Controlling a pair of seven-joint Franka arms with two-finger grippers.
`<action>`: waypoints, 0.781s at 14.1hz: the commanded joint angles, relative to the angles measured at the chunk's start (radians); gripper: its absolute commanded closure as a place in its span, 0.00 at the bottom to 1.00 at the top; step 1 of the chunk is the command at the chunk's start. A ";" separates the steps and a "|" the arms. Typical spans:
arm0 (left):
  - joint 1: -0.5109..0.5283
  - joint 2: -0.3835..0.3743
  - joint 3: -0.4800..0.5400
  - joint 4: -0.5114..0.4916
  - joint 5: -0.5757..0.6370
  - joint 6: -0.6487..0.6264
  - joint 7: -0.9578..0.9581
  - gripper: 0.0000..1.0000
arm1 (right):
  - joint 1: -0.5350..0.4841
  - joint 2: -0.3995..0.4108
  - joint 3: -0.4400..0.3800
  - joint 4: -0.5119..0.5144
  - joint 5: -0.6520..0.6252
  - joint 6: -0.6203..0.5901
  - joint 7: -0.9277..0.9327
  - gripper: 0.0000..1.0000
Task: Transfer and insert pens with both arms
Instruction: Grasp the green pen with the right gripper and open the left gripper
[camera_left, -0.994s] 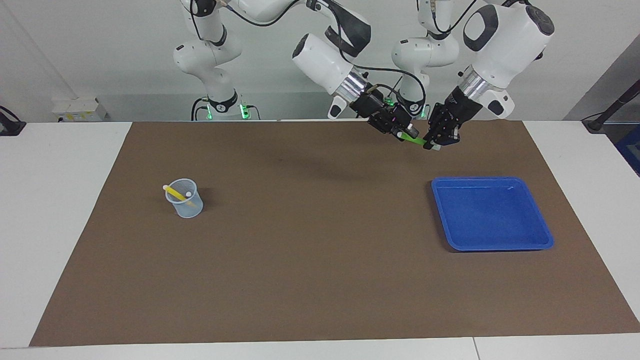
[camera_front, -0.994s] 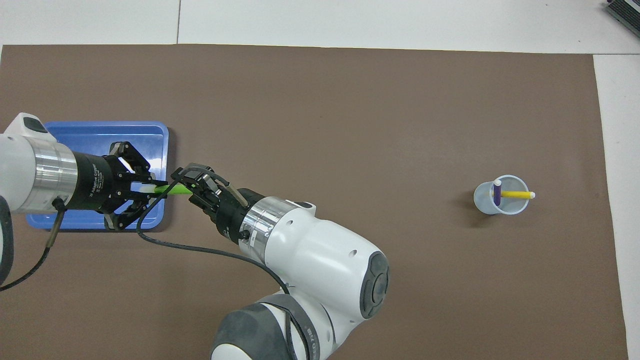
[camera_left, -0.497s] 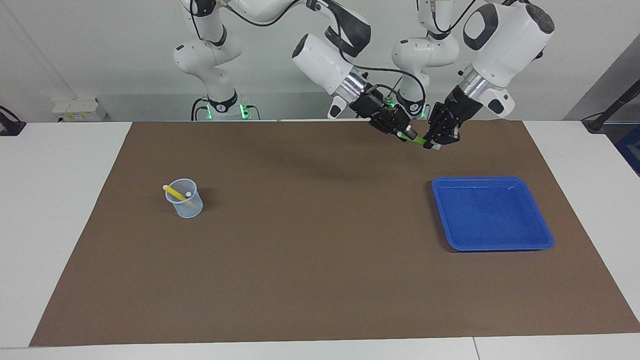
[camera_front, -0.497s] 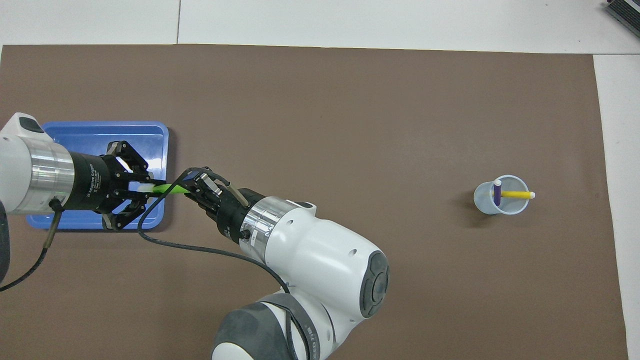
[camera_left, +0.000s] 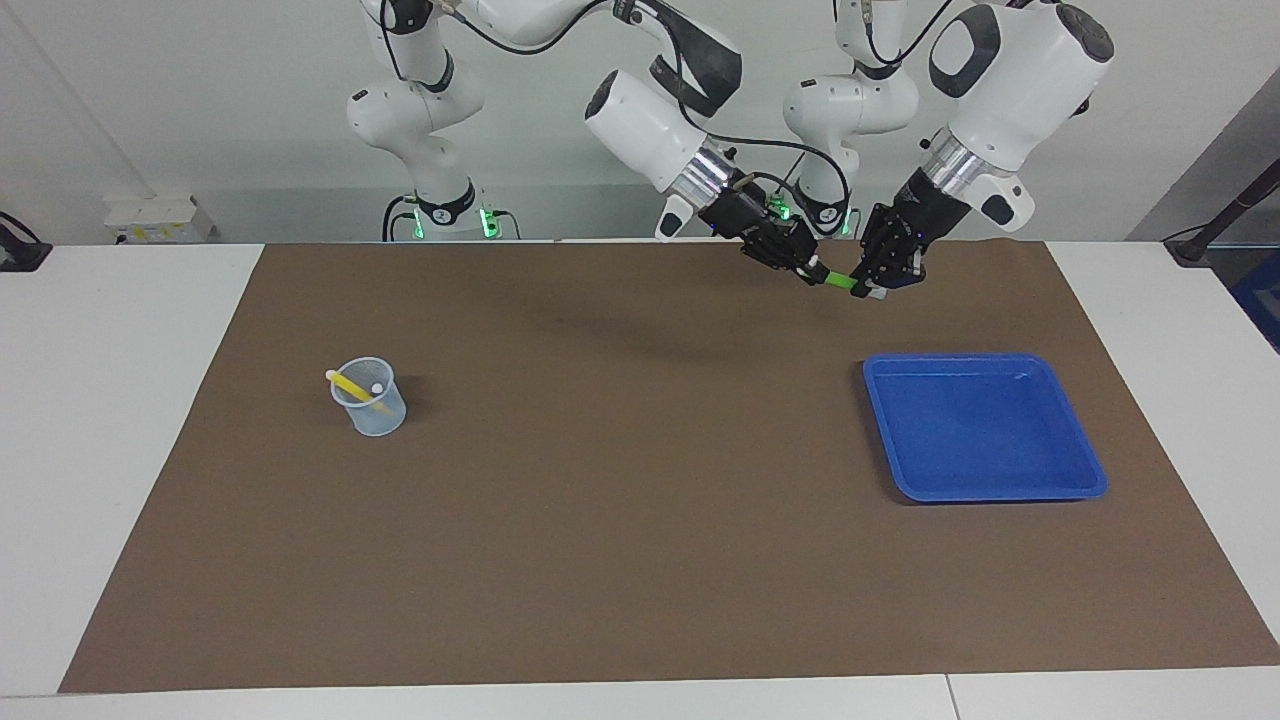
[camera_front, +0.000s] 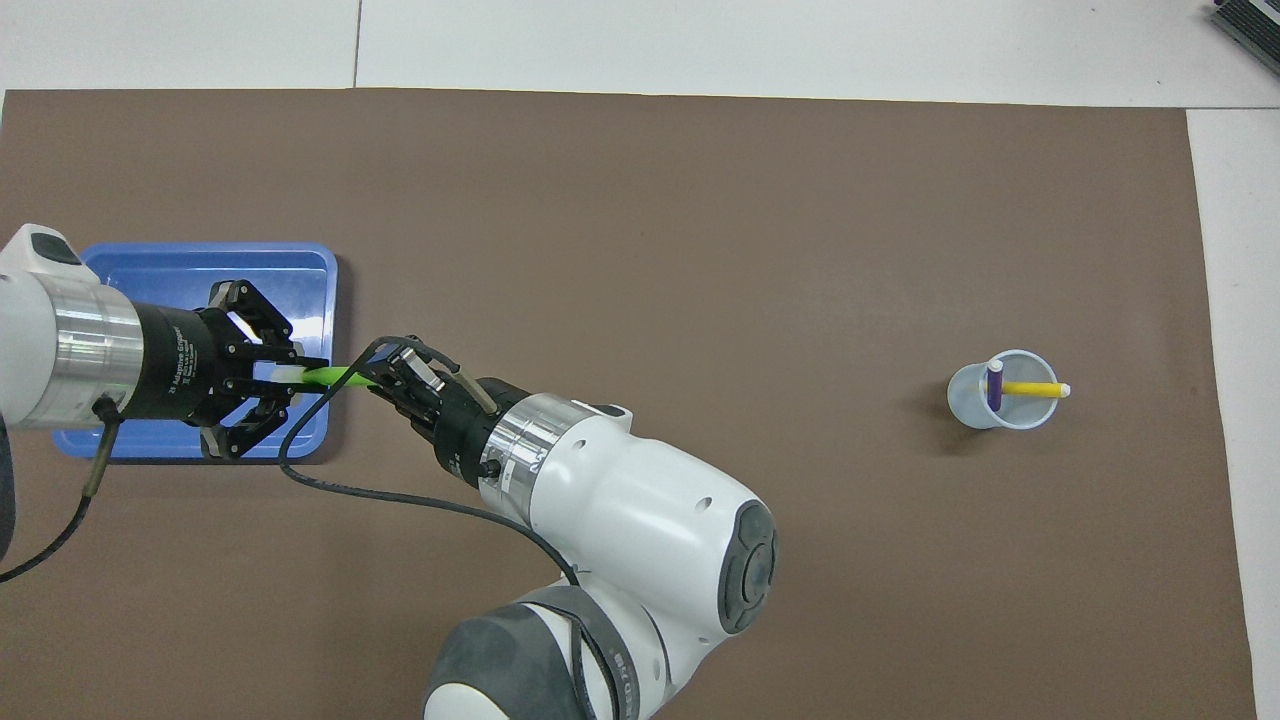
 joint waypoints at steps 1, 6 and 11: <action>-0.017 -0.032 0.006 -0.033 -0.017 0.002 0.001 0.75 | -0.010 0.012 0.004 0.023 0.007 0.016 -0.010 1.00; -0.017 -0.038 0.006 -0.035 -0.017 0.005 0.001 0.37 | -0.050 0.015 0.002 0.006 0.004 -0.017 -0.196 1.00; -0.004 -0.039 0.008 -0.035 -0.017 -0.004 0.100 0.26 | -0.122 -0.019 -0.002 -0.052 0.002 -0.198 -0.480 1.00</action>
